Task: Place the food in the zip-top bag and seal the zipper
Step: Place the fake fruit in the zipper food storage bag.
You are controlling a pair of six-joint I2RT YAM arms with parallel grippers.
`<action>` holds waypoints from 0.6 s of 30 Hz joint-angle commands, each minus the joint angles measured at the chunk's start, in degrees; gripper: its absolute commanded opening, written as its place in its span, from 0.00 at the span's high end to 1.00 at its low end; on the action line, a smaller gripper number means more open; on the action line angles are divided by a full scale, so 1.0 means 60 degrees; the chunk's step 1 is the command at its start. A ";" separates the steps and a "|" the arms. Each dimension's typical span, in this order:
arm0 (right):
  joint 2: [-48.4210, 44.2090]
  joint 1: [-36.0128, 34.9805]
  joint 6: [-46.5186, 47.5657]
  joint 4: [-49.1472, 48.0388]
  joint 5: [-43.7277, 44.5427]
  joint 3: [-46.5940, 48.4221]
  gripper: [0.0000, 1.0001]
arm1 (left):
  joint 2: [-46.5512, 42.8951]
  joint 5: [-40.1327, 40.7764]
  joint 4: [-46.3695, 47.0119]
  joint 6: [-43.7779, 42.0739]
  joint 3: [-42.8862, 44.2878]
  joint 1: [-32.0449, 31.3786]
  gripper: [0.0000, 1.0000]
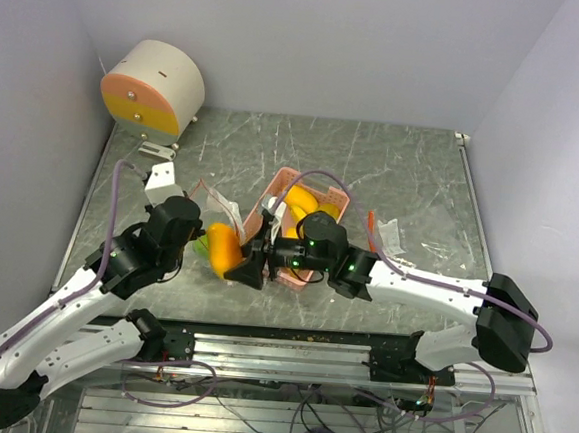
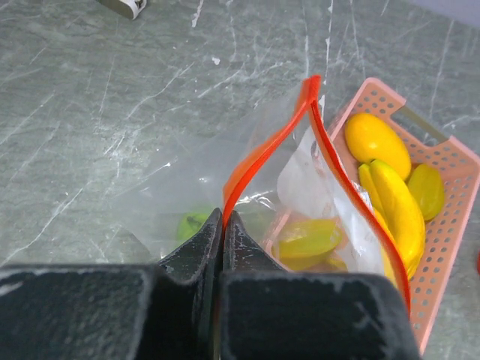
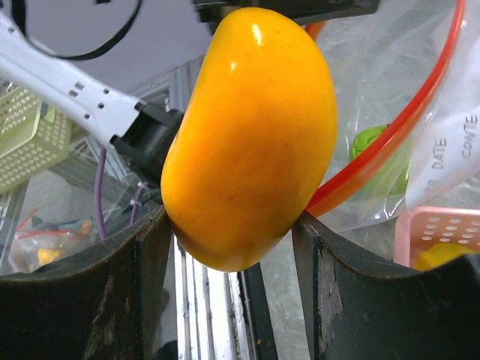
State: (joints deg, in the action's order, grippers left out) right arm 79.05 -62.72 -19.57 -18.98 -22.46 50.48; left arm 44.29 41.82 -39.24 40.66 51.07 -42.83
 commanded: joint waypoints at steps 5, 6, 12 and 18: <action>0.0820 -0.0030 -0.0666 0.0021 0.2162 0.0749 0.68 | -0.0923 -0.0335 -0.0259 0.0363 -0.0144 0.0043 0.93; 0.0916 -0.0027 -0.0622 0.0173 0.2388 0.0888 0.68 | -0.1016 -0.0426 -0.0277 0.0370 -0.0158 0.0037 0.93; 0.1572 -0.0013 -0.0121 0.1033 0.3151 0.2052 0.69 | -0.1409 -0.0909 -0.0485 0.0527 -0.0309 0.0046 0.93; 0.2086 -0.0027 0.0438 0.1737 0.3530 0.2958 0.68 | -0.1561 -0.1220 -0.0461 0.0611 -0.0461 0.0036 0.93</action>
State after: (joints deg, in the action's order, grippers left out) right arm 90.28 -62.72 -19.88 -11.46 -4.62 65.41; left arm 35.51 37.10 -42.04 43.38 48.86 -42.83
